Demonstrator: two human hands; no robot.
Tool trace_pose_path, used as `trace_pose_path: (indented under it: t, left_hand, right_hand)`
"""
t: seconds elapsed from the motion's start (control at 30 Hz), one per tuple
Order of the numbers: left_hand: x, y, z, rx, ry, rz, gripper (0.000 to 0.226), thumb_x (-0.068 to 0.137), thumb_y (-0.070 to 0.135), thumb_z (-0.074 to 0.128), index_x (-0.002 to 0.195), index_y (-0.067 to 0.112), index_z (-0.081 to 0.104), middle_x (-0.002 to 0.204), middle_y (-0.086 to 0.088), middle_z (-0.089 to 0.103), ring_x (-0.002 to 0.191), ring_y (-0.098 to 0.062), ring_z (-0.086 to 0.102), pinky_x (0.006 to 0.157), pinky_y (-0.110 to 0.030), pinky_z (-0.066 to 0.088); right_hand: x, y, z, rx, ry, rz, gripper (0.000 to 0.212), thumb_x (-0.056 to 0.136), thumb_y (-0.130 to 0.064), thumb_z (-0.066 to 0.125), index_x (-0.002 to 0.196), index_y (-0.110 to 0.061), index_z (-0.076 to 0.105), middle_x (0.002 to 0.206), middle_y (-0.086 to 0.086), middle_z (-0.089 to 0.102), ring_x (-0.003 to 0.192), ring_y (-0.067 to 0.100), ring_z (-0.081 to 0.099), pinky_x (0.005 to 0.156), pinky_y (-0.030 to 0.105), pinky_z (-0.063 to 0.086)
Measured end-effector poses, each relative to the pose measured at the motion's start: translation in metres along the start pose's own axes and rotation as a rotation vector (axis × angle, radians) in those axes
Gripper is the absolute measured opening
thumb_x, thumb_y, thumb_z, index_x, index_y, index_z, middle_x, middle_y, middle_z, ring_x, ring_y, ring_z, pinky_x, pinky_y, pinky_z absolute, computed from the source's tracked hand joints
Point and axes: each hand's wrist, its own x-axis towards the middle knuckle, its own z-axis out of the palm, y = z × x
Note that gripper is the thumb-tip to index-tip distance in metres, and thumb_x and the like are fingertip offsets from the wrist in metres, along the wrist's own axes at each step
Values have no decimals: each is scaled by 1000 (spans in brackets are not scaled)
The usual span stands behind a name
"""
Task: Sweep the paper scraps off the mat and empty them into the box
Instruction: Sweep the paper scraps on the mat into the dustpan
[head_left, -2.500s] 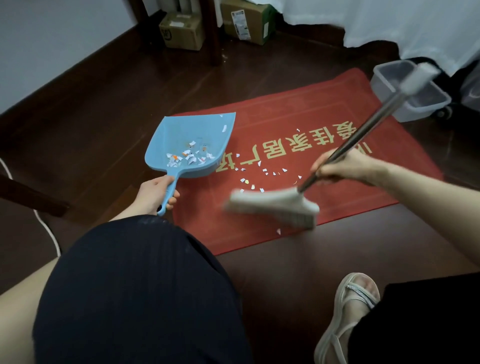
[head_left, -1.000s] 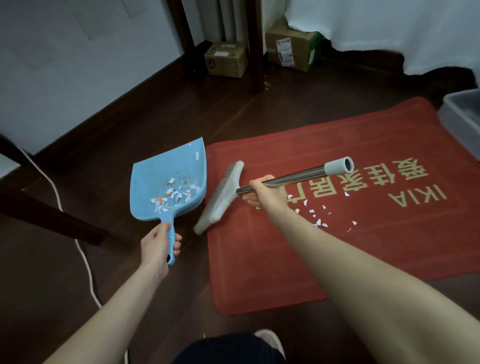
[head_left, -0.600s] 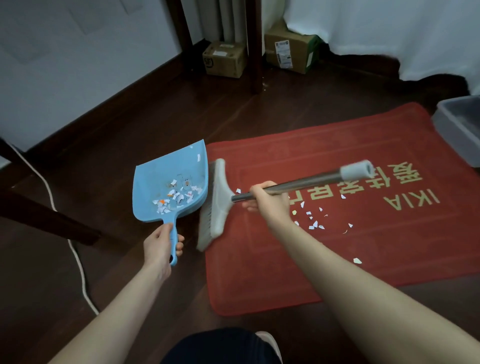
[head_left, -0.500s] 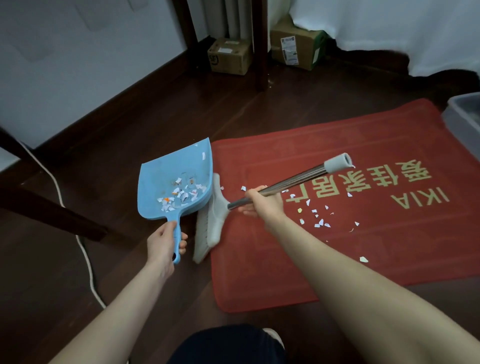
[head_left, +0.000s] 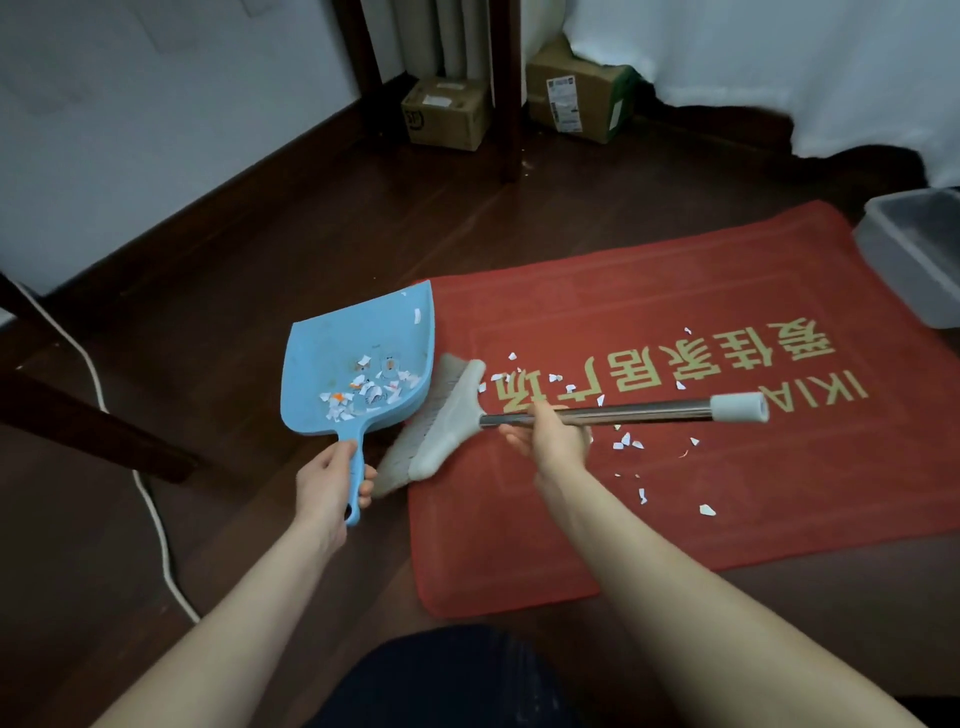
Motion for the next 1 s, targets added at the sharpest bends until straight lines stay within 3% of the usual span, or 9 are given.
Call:
trace_pose_path:
  t: [0.17, 0.23, 0.3, 0.43, 0.57, 0.67, 0.73, 0.87, 1.0]
  left_hand:
    - [-3, -1, 0, 70, -58, -6, 15, 98, 21, 49, 98, 11, 61, 68, -12, 55, 48, -16, 43, 33, -18, 35]
    - [-5, 0, 5, 80, -73, 6, 14, 98, 20, 49, 101, 11, 60, 68, -12, 55, 48, -17, 42, 33, -19, 35]
    - [-10, 0, 13, 85, -85, 16, 14, 98, 18, 48, 97, 10, 60, 67, -12, 54, 47, -17, 42, 32, -19, 34]
    - [-19, 3, 23, 81, -113, 26, 16, 98, 18, 48, 89, 11, 59, 66, -13, 53, 47, -17, 41, 32, -18, 33]
    - [-20, 3, 18, 105, -128, 43, 11, 99, 19, 48, 100, 14, 58, 67, -12, 54, 47, -17, 42, 30, -18, 34]
    - [-18, 2, 18, 117, -129, 42, 12, 99, 20, 49, 103, 15, 58, 68, -12, 55, 48, -16, 43, 32, -16, 35]
    - [-18, 1, 22, 122, -127, 36, 11, 99, 20, 48, 98, 16, 58, 68, -12, 55, 48, -16, 43, 32, -15, 35]
    - [-24, -2, 35, 131, -154, 47, 12, 98, 18, 49, 99, 12, 59, 67, -13, 55, 47, -18, 42, 31, -15, 34]
    - [-25, -1, 38, 154, -185, 49, 14, 97, 18, 50, 101, 10, 61, 65, -13, 55, 44, -16, 42, 31, -18, 34]
  right_hand:
    - [6, -26, -58, 123, 273, -94, 14, 84, -1, 58, 97, 3, 52, 82, 24, 66, 40, 15, 65, 45, 25, 57]
    - [-5, -33, -66, 64, 183, -171, 3, 86, 0, 56, 89, -1, 54, 76, 21, 66, 44, 16, 67, 49, 25, 58]
    - [-16, -31, -60, -8, 66, -201, 10, 89, 0, 54, 81, -6, 52, 69, 18, 64, 44, 14, 67, 46, 22, 56]
    - [-12, -22, -38, -117, -66, -74, 6, 88, -2, 56, 82, -2, 58, 71, 19, 66, 42, 16, 66, 41, 21, 52]
    - [4, -35, -66, -107, 137, -83, 26, 83, -6, 60, 102, 12, 59, 75, 24, 70, 41, 18, 67, 38, 20, 50]
    - [0, -50, -98, -49, 261, -166, 16, 84, -5, 58, 94, 7, 59, 58, 16, 67, 39, 15, 65, 38, 20, 50]
    - [-11, -52, -101, -65, 199, -235, 3, 86, -4, 56, 83, -3, 56, 55, 13, 65, 41, 14, 66, 40, 20, 50]
    - [-17, -49, -85, -119, 64, -181, 14, 87, -5, 56, 74, -7, 55, 54, 11, 65, 43, 16, 66, 46, 24, 54]
    - [1, -59, -94, -123, 154, -126, 18, 83, -8, 60, 95, 6, 59, 63, 16, 69, 41, 17, 66, 40, 21, 52]
